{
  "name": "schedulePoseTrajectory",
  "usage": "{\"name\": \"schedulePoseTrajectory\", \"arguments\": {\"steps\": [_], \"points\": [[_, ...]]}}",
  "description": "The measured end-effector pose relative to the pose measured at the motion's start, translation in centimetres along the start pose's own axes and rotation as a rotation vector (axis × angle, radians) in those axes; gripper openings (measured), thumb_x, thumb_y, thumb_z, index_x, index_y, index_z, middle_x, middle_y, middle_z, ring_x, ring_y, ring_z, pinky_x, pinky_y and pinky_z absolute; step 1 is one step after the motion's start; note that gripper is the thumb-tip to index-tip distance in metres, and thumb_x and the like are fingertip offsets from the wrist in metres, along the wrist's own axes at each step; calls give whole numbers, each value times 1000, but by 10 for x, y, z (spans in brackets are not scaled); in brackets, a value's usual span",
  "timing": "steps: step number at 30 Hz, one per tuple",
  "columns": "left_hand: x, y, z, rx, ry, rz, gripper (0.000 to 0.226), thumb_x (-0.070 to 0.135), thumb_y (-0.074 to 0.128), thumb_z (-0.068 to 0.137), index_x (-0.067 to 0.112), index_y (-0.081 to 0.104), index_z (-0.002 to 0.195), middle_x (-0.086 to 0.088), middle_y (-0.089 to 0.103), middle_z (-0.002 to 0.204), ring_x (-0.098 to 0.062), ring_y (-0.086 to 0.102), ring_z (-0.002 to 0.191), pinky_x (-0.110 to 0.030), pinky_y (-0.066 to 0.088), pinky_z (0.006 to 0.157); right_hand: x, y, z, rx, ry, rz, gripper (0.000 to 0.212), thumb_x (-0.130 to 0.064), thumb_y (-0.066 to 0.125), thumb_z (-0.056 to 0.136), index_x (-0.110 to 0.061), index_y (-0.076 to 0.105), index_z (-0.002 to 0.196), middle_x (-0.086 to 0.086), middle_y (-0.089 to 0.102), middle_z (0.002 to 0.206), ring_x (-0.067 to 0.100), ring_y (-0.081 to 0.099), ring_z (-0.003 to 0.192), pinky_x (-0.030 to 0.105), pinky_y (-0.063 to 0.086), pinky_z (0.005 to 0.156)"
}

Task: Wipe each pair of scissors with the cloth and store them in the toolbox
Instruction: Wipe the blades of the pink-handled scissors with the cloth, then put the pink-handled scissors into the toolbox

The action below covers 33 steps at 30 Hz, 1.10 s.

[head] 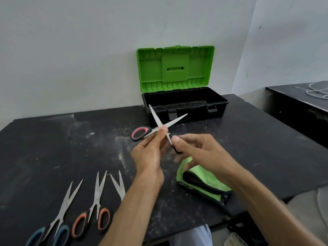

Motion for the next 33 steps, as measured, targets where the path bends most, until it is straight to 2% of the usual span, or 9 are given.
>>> {"name": "schedulePoseTrajectory", "arguments": {"steps": [7, 12, 15, 19, 23, 25, 28, 31, 33], "points": [[28, -1, 24, -81, 87, 24, 22, 32, 71, 88, 11, 77, 94, -10, 79, 94, -16, 73, 82, -23, 59, 66, -15, -28, 23, 134, -8, 176, 17, -13, 76, 94, 0, 80, 105, 12, 80, 83, 8, 65, 54, 16, 54, 50], [32, -1, 42, -155, 401, 650, 37, 45, 62, 93, 17, 79, 77, -1, 77, 70, -9, 68, 65, -23, 53, 64, -23, -44, 42, 197, -17, 66, 24, -28, 72, 98, -7, 83, 94, 4, 82, 81, 6, 69, 59, 14, 54, 55], [22, 11, 48, -247, 462, 951, 57, 54, 47, 98, 18, 71, 61, 4, 68, 54, -3, 59, 49, -12, 44, 50, -21, -45, 56, 265, -44, -97, 31, -35, 72, 98, -10, 84, 84, -6, 80, 73, 3, 68, 55, 9, 44, 49], [9, 27, 63, -317, 463, 991, 59, 49, 39, 102, 15, 66, 61, 5, 59, 51, -3, 47, 43, -11, 34, 42, -20, -48, 77, 286, -80, -197, 31, -33, 70, 100, -10, 85, 84, -4, 80, 71, 2, 64, 47, 9, 41, 46], [12, 47, 84, -350, 456, 955, 60, 51, 41, 101, 16, 62, 57, 3, 55, 52, -10, 44, 45, -21, 37, 48, -24, -61, 109, 236, -9, -322, 35, -36, 64, 104, -16, 84, 83, -7, 75, 57, -2, 65, 44, 13, 46, 44], [16, 61, 98, -351, 461, 951, 60, 52, 42, 100, 17, 63, 57, 5, 57, 50, -8, 47, 44, -24, 39, 51, -24, -66, 128, 228, 26, -316, 39, -41, 61, 104, -12, 82, 87, -3, 79, 70, 1, 71, 52, 14, 48, 44], [17, 81, 127, -338, 510, 1055, 58, 48, 41, 102, 18, 62, 56, 8, 60, 54, -16, 61, 58, -30, 45, 60, -24, -71, 159, 255, 15, -300, 37, -44, 67, 100, -10, 80, 96, 4, 79, 81, 5, 75, 59, 15, 53, 48], [7, 91, 155, -354, 527, 1165, 57, 50, 32, 101, 19, 63, 64, 1, 69, 68, -29, 67, 78, -38, 54, 73, -21, -79, 191, 270, 43, -257, 29, -31, 75, 98, -3, 78, 92, -6, 69, 57, 7, 71, 59, 15, 51, 48], [4, 90, 170, -335, 616, 1267, 59, 57, 23, 98, 21, 63, 72, -3, 71, 77, -30, 64, 85, -45, 54, 77, -20, -85, 212, 237, 118, -197, 21, -27, 77, 96, -7, 81, 90, -5, 71, 57, 7, 70, 60, 15, 53, 51]]}}
Point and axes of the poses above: each hand's wrist, its own z-axis towards the middle knuckle, its own y-axis out of the palm, x = y × z, the point moved 2 cm from there along z, towards the middle knuckle
